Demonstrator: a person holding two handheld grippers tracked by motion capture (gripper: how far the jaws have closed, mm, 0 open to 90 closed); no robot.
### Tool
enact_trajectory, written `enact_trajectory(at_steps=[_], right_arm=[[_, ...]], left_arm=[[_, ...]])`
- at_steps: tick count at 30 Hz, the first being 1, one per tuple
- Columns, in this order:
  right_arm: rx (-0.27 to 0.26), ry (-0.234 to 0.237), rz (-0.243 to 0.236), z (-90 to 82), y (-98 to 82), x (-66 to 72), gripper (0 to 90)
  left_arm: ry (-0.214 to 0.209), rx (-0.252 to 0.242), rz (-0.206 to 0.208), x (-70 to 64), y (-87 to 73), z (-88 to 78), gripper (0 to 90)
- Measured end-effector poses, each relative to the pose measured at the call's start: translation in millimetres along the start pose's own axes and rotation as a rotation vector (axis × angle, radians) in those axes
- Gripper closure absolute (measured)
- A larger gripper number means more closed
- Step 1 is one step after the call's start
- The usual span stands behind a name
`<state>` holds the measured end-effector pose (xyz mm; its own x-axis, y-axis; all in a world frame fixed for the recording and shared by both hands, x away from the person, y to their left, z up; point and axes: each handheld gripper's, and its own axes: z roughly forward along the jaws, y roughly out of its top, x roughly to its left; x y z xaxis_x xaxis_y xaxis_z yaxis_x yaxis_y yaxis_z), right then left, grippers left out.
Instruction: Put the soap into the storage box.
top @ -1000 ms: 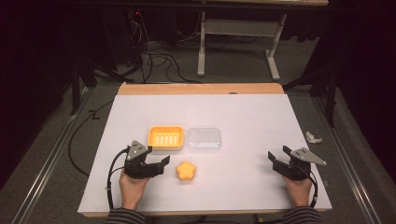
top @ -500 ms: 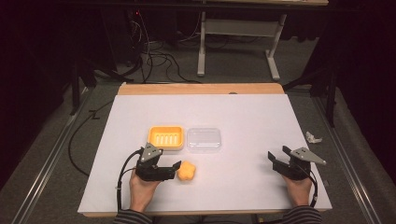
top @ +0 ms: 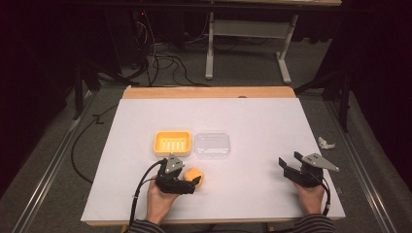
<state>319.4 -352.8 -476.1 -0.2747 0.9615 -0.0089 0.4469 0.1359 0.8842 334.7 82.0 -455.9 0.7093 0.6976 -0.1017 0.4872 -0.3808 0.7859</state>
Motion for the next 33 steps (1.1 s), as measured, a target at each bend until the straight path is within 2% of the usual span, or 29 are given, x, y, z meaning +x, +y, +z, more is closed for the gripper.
enact_trajectory(at_steps=[2, 9, 10, 12, 17, 22, 26, 33], right_arm=[[-0.001, -0.003, -0.002, 0.0, 0.0, 0.5, 32.3], [-0.004, -0.003, -0.005, -0.3, -0.2, 0.3, 32.2], [-0.004, -0.003, -0.005, -0.3, -0.2, 0.3, 32.2], [-0.002, -0.004, -0.003, -0.3, -0.1, 0.7, 32.2], [-0.005, -0.007, -0.004, -0.4, -0.2, 0.4, 32.2], [-0.005, -0.004, -0.001, -0.5, -0.2, 0.2, 32.0], [-0.001, 0.004, -0.003, 0.0, 0.0, 0.0, 31.9], [-0.006, 0.001, -0.007, -0.5, -0.2, 0.1, 31.8]], left_arm=[[-0.004, 0.007, 0.007, -3.2, -0.3, 2.3, 13.3], [0.005, 0.087, 0.035, -7.5, -2.0, 12.7, 12.5], [0.005, 0.087, 0.035, -7.5, -2.0, 12.7, 12.5], [0.019, 0.105, 0.052, -9.6, -3.9, 15.7, 13.2], [0.036, 0.115, 0.054, -9.9, -3.6, 19.2, 15.2], [0.055, 0.171, 0.079, -16.8, -7.1, 27.3, 20.3], [0.065, 0.163, 0.078, -16.9, -6.3, 28.3, 25.4], [0.077, 0.156, 0.094, -18.7, -7.1, 27.9, 26.1]])
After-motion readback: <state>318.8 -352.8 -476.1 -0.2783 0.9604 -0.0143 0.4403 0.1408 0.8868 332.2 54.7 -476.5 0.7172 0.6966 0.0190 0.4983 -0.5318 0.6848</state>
